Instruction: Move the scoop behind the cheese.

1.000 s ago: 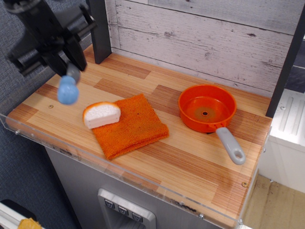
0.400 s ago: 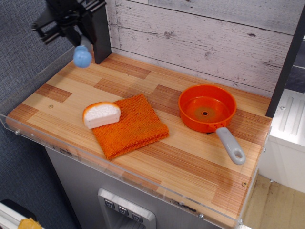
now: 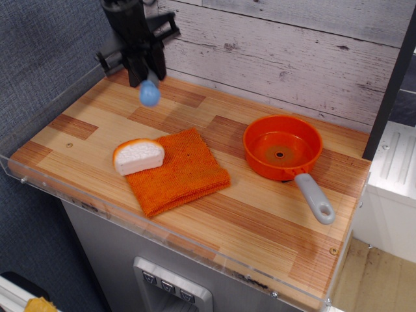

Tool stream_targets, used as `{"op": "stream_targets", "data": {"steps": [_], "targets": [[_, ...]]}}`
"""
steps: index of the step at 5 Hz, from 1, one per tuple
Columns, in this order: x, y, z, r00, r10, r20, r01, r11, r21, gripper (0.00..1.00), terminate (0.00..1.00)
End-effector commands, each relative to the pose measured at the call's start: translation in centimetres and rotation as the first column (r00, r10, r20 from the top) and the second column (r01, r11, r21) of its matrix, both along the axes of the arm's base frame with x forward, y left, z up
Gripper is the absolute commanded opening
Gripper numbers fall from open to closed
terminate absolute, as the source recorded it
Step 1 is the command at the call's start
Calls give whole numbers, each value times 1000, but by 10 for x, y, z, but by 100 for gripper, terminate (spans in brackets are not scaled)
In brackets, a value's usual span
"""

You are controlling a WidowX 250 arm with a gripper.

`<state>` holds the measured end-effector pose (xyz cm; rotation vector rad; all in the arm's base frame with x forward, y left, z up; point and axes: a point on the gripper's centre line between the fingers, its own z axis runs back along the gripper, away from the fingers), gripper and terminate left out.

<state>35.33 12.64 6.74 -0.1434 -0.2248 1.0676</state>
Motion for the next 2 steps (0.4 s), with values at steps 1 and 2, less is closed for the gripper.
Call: {"op": "stream_targets", "data": {"steps": [1,2], "targets": [[16,-3,-27,1000,-25,-7,25,999,42,0,0],[18,-5,-36,999,-28,-20,29,999,42,0,0]]}}
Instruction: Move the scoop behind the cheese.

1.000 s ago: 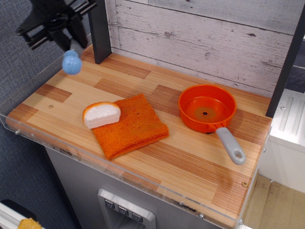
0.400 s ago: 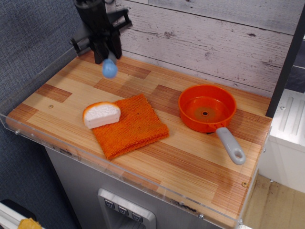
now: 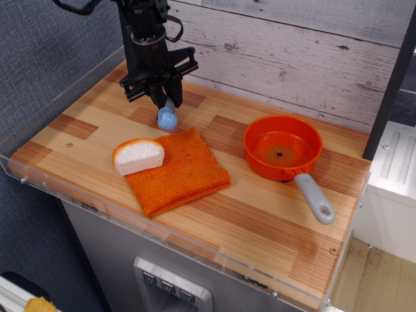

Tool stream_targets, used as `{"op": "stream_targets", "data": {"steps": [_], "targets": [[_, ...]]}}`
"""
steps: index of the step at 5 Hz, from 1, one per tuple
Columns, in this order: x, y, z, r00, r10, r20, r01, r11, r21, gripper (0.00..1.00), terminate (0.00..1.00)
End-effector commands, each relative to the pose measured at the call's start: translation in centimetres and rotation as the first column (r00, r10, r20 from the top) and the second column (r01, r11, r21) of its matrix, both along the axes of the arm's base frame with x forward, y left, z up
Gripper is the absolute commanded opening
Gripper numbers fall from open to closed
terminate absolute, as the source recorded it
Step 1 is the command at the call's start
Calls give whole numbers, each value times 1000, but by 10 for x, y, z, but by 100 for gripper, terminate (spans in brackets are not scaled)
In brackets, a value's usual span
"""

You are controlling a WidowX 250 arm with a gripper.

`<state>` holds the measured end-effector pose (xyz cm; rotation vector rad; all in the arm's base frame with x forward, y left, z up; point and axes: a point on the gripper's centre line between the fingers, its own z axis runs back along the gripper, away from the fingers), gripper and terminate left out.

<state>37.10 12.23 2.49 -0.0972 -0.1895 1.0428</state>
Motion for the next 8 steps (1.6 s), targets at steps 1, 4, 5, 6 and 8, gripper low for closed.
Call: {"op": "stream_targets", "data": {"steps": [1,4,5,6,8], "targets": [[-2,0,5,1000,3,13,-3,1000,10,100,0],[-8,-1,9,1000,2,11,-2,1000,10,100,0],[-4,-3,31,997,-11,79,12,1000,-18,100,0],[-5,-1,62,987,-22,157,24,1000,-11,100,0],[-16,-10,122,956,-82,283,82,997,10,100,0]]}}
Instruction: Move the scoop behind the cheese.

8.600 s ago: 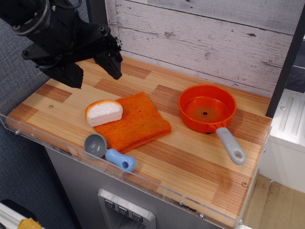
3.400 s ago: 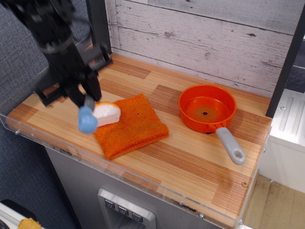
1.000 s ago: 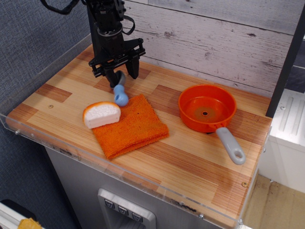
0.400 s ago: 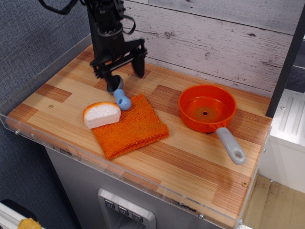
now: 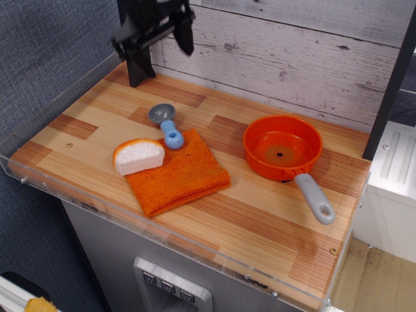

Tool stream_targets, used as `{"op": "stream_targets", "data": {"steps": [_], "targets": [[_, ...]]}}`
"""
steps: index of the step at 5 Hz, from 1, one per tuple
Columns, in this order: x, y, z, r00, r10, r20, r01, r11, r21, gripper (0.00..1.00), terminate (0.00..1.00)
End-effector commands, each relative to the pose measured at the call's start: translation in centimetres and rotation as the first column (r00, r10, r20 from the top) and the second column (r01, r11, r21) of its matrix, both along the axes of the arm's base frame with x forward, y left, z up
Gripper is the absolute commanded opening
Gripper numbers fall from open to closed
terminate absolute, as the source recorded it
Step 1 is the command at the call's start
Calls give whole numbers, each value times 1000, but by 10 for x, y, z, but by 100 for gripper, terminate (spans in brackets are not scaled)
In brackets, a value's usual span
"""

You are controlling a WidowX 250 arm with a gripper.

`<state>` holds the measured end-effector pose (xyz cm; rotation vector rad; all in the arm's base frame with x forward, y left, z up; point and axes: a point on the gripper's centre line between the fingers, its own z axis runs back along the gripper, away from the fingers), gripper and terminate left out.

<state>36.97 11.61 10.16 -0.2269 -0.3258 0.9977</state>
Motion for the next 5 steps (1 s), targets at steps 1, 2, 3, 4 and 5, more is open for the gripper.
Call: {"op": "stream_targets", "data": {"steps": [1,2,3,4,5], "targets": [[-22,-12,73,984,-79,161,71,996,54,100,0],[-33,-13,89,975,-158,159,130,976,173,100,0],[-33,-13,89,975,-158,159,130,976,173,100,0],[-33,-13,89,975,-158,159,130,976,173,100,0],[-33,-13,89,975,-158,159,130,976,173,100,100]]}}
